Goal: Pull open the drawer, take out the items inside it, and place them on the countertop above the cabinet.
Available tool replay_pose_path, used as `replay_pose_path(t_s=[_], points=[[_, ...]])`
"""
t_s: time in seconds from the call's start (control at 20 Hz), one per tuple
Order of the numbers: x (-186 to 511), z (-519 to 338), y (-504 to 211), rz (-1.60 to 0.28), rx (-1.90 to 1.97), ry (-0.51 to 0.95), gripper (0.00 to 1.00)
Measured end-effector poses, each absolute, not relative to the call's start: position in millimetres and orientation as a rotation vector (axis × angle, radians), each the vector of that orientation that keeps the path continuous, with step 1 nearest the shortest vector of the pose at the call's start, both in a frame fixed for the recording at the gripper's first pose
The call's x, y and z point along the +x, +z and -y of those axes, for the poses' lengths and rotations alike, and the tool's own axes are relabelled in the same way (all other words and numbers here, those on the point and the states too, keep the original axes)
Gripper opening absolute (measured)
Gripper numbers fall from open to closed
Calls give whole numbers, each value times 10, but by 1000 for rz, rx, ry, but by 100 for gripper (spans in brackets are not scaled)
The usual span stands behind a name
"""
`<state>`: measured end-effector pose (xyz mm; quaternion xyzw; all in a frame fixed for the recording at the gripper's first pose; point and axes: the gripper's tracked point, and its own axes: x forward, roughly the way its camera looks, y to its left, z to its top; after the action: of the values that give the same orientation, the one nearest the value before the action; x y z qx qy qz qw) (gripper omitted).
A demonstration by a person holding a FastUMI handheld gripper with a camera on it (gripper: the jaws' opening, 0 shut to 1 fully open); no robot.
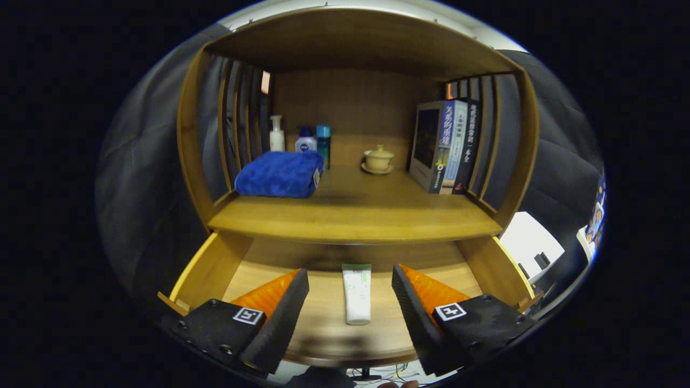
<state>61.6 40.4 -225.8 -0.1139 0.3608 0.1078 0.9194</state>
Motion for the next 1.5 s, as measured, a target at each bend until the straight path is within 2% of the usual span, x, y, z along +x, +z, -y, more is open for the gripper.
replay_pose_path(t_s=[0.25,0.55,0.9,0.95,1.05,1.15,1.2,1.3,1.35,1.5], points=[[783,-396,-2714,-932,-262,226,99],[759,-69,-3278,-1182,-325,114,99],[691,-28,-3568,-1352,-305,90,75],[668,-30,-3573,-1363,-305,80,75],[650,-89,-3551,-1369,-280,73,55],[607,-123,-3485,-1378,-239,46,51],[583,-169,-3428,-1377,-217,41,45],[553,-202,-3293,-1365,-177,33,44],[566,-85,-3235,-1353,-160,38,37],[581,89,-2978,-1322,-164,45,36]])
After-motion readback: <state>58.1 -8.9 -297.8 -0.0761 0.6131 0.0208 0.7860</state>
